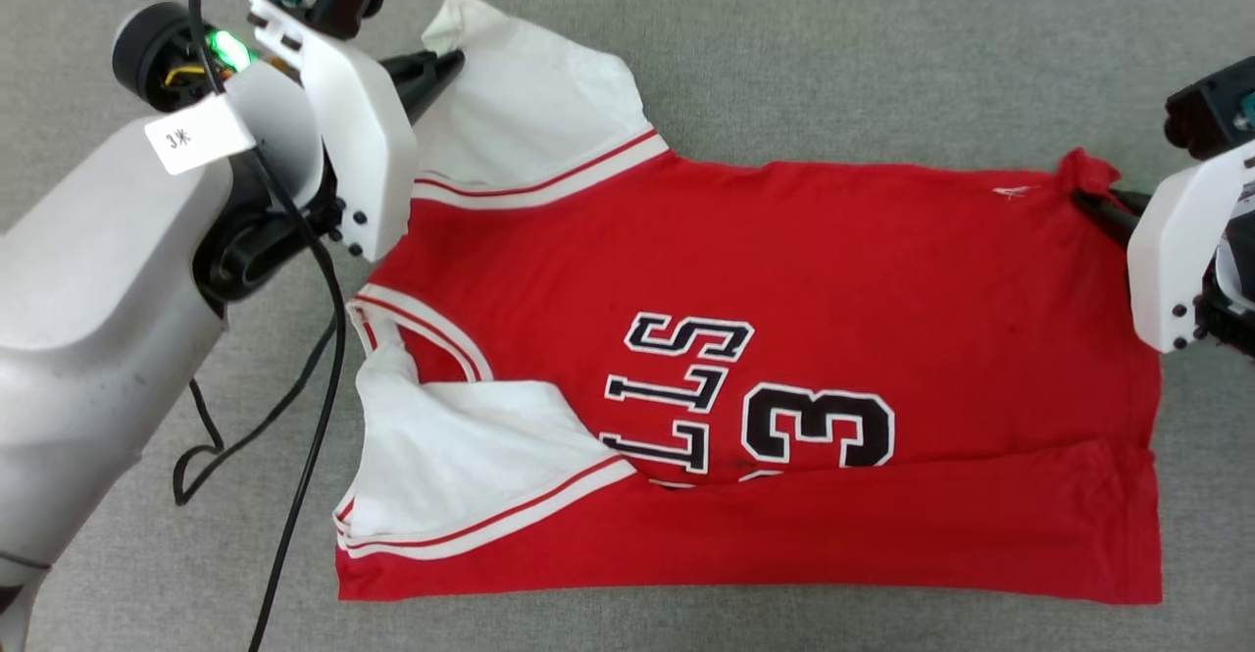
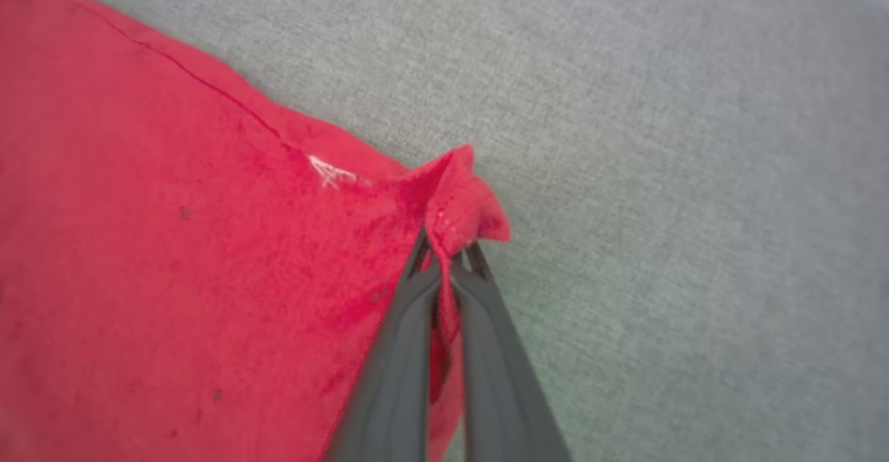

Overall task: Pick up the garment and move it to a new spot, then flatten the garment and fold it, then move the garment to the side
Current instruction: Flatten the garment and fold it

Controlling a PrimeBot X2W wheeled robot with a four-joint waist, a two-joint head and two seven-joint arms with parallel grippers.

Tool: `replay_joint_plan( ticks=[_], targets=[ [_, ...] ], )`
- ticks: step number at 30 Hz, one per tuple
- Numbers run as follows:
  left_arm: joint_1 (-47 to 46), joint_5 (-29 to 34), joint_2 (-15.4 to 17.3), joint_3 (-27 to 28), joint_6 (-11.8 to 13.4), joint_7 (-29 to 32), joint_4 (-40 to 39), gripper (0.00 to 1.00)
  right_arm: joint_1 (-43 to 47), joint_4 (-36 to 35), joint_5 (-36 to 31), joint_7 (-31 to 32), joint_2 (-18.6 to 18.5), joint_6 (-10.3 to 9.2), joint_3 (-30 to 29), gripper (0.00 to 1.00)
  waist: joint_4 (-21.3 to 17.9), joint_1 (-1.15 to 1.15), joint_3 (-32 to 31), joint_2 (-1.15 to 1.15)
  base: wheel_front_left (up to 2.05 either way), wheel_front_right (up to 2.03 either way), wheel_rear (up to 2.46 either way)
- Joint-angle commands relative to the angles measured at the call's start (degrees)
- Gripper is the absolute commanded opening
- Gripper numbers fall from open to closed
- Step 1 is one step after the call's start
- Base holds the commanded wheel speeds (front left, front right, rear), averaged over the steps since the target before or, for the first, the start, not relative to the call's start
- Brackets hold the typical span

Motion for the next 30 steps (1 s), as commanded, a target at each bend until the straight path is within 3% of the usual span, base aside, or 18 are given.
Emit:
replay_joint_plan(
  ticks=[1, 9, 18, 30],
  targets=[
    [0.84, -0.31, 0.43, -0.03, -0.02, -0.22, -0.06, 0.0, 0.9, 0.28, 0.43, -0.56, 0.11, -0.05, 0.07, 0.0, -0.29, 0.0, -1.49, 0.0, 0.0, 0.0, 0.0],
    [5.61, -1.6, 1.94, -0.89, 0.92, -0.74, -2.56, 0.0, 4.64, -0.6, 0.98, -8.31, 0.33, -0.05, 0.8, 0.0, -0.42, 0.0, -6.93, 0.0, 0.0, 0.0, 0.0],
    [13.78, -3.17, 4.28, -1.95, 3.7, -2.13, -7.98, 0.0, 11.31, -2.97, 2.02, -10.67, -1.21, -0.05, 1.18, 0.0, 0.56, 0.0, -13.05, 0.0, 0.0, 0.0, 0.0],
    [30.52, -6.64, 9.83, -2.41, 12.12, -7.24, -18.28, 0.0, 26.73, -8.7, 2.28, -13.16, -2.3, -0.05, -3.85, 0.0, 1.32, 0.0, -18.71, 0.0, 0.0, 0.0, 0.0]
  ],
)
